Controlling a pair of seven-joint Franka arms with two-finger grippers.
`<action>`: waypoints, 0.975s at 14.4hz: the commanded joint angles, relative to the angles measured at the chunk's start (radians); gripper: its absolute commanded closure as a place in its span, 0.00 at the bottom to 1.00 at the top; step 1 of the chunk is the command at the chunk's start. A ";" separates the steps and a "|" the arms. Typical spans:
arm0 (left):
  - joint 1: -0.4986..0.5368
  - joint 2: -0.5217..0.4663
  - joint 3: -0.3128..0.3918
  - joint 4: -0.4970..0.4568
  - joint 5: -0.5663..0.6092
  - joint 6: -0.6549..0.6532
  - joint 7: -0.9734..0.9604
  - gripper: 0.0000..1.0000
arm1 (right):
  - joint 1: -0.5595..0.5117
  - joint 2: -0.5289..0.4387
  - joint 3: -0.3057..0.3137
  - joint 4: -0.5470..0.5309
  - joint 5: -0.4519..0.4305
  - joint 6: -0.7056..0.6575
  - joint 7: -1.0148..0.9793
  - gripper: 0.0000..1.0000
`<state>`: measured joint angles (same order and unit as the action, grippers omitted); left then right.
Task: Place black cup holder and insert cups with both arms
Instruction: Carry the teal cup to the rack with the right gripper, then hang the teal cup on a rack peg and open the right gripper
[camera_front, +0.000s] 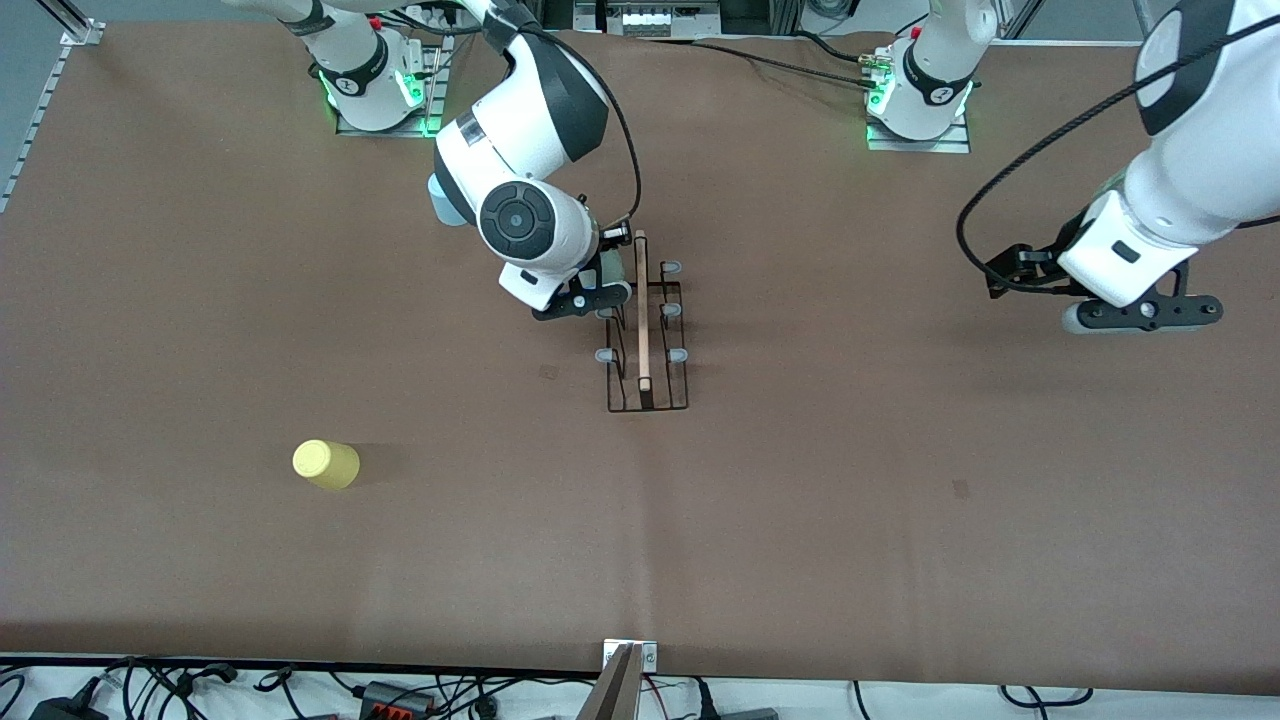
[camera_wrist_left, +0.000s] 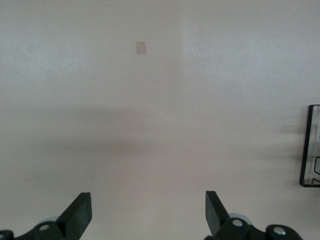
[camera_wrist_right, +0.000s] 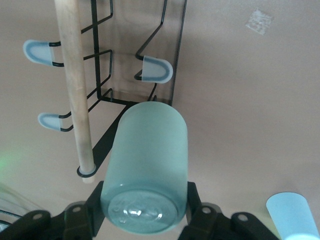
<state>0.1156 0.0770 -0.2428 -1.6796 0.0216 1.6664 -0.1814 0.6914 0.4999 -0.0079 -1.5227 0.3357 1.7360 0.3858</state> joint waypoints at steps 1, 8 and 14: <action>-0.002 -0.031 0.002 -0.029 -0.023 0.016 0.023 0.00 | 0.013 0.025 -0.007 0.021 0.017 -0.003 0.007 0.85; -0.004 -0.011 -0.007 0.008 -0.012 0.015 0.023 0.00 | 0.039 0.068 -0.007 0.022 0.005 0.048 0.004 0.85; 0.007 -0.002 -0.009 0.040 -0.019 0.000 0.020 0.00 | 0.040 0.081 -0.009 0.021 -0.027 0.048 0.007 0.81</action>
<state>0.1135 0.0746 -0.2515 -1.6567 0.0143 1.6807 -0.1766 0.7214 0.5721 -0.0097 -1.5226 0.3247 1.7885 0.3857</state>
